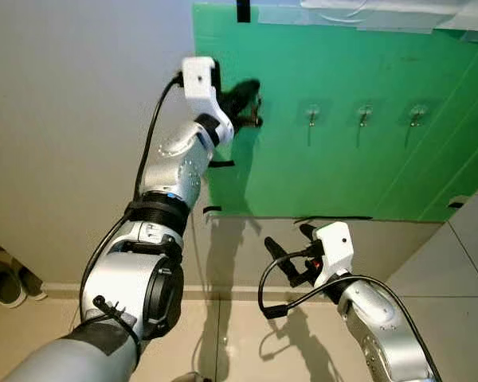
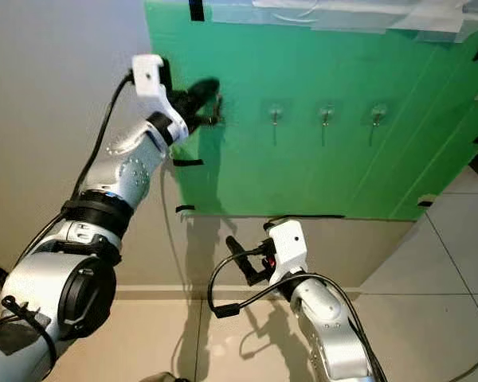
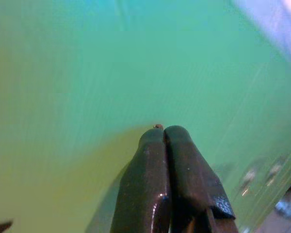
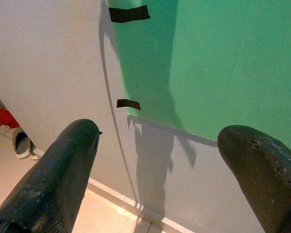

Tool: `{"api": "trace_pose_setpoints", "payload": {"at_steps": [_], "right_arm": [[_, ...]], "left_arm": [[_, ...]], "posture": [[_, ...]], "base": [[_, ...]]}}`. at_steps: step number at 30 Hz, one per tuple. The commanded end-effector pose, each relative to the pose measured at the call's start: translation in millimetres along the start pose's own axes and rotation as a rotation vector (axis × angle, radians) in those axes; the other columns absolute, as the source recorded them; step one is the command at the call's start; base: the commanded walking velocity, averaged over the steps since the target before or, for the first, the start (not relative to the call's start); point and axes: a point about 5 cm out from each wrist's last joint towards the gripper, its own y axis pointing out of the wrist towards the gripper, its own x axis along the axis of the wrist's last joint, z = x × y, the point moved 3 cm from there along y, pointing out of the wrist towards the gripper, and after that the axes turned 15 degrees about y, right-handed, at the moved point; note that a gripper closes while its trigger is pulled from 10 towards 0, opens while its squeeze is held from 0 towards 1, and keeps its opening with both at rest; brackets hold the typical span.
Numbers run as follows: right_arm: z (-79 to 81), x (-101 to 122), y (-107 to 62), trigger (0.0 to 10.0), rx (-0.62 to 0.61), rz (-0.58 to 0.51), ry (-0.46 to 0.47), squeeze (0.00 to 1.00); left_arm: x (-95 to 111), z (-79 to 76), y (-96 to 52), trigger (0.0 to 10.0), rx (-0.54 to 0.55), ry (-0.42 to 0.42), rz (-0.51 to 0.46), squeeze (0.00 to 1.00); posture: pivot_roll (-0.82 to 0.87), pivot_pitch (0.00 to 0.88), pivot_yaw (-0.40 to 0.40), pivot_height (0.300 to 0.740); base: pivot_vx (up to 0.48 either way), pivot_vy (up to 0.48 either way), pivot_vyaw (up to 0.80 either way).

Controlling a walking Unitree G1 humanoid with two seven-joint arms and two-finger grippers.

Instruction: Hang keys on a hook

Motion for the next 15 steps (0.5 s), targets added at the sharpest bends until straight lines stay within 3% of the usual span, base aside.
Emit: {"api": "trace_pose_setpoints", "payload": {"at_steps": [1,5,15], "right_arm": [[2.7,5,-1.1,10.0,0.011,-0.015,0.002,0.21],[4.1,5,0.1,10.0,0.019,-0.01,0.001,0.21],[5.2,4,-0.9,10.0,0.017,-0.005,0.004,0.21]], "left_arm": [[-7,3.3,-5.0,10.0,0.014,-0.057,0.011,0.0],[-16,4.9,-9.8,10.0,0.036,-0.129,0.036,0.0],[-29,-7.7,-15.1,10.0,-0.001,-0.109,0.095,0.0]], "posture": [[-0.13,0.0,0.066,0.74],[-0.12,0.0,0.061,0.74],[-0.13,0.0,0.065,0.74]], "base": [[0.0,0.0,0.0],[0.0,0.0,0.0],[0.0,0.0,0.0]]}}
